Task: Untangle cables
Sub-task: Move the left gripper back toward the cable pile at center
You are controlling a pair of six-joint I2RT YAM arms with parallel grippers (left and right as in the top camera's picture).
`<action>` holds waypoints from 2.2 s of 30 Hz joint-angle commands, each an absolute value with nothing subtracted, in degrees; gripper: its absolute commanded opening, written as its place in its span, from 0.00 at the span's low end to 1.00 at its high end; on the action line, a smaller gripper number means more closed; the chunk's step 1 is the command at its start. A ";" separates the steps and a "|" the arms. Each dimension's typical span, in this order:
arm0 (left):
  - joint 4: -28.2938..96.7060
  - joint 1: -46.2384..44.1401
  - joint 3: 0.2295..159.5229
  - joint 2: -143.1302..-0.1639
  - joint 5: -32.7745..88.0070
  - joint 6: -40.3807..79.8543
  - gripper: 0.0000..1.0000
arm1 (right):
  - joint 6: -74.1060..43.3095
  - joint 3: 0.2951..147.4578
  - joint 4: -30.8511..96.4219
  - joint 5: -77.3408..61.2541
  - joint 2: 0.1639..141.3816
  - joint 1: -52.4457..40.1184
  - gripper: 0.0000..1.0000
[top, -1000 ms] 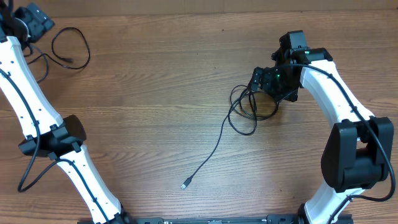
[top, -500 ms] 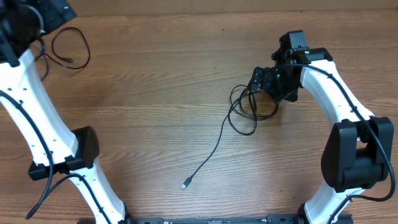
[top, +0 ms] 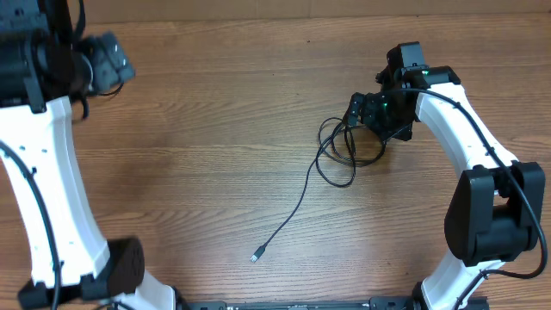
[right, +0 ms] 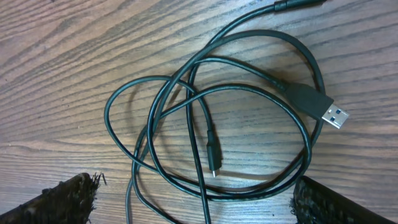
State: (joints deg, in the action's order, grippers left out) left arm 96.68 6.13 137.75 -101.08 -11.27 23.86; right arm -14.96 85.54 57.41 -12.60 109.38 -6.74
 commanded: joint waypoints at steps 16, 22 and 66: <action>66.74 6.20 65.34 -62.06 6.70 33.01 0.99 | -14.72 85.52 57.12 -12.08 107.70 -6.85 1.00; 54.61 2.44 48.23 -61.12 18.26 33.01 0.99 | -14.72 85.52 57.12 -12.08 107.70 -6.85 1.00; -1.80 -25.58 48.25 -88.25 13.91 21.32 0.94 | -14.85 85.89 51.51 -16.69 107.66 -6.83 1.00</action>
